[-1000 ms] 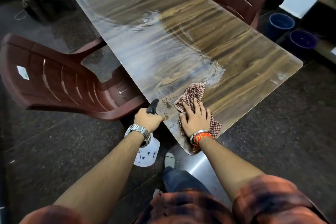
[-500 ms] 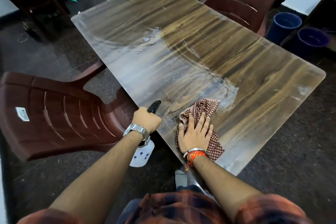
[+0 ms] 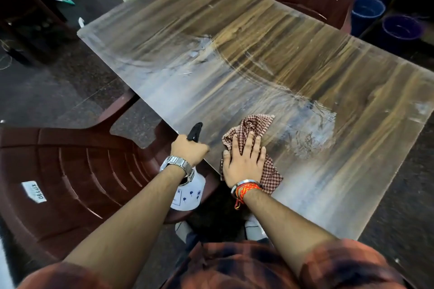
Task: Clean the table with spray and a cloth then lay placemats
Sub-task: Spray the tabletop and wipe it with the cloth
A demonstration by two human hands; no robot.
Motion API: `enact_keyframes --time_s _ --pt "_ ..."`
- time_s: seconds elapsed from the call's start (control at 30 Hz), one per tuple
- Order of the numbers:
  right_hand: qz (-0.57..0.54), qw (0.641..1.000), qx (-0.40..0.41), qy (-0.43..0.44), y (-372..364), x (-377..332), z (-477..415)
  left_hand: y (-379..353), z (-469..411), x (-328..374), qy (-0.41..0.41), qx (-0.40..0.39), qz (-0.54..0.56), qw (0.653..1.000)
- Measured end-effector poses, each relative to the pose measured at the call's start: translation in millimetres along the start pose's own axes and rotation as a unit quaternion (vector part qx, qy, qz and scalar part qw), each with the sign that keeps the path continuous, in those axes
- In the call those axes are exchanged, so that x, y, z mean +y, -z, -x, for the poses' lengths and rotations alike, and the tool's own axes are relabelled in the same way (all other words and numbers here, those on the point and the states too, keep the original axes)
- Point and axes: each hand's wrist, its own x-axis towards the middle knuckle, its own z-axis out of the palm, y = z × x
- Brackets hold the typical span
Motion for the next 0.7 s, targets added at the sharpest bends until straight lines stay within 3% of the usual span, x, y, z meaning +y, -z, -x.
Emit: enact_keyframes --time_s 0.17,0.33,0.7 --pt "0.012 0.999 -0.018 0.038 -8 -36 -29 41 -44 -8 -0.012 0.002 0.024 1.000" --pt "0.028 0.988 -0.073 0.136 -18 -82 -70 81 -88 -20 -0.034 0.025 0.028 0.999" --pt "0.048 0.927 -0.157 0.337 -47 -184 -189 117 -159 -15 0.001 0.053 0.058 0.997"
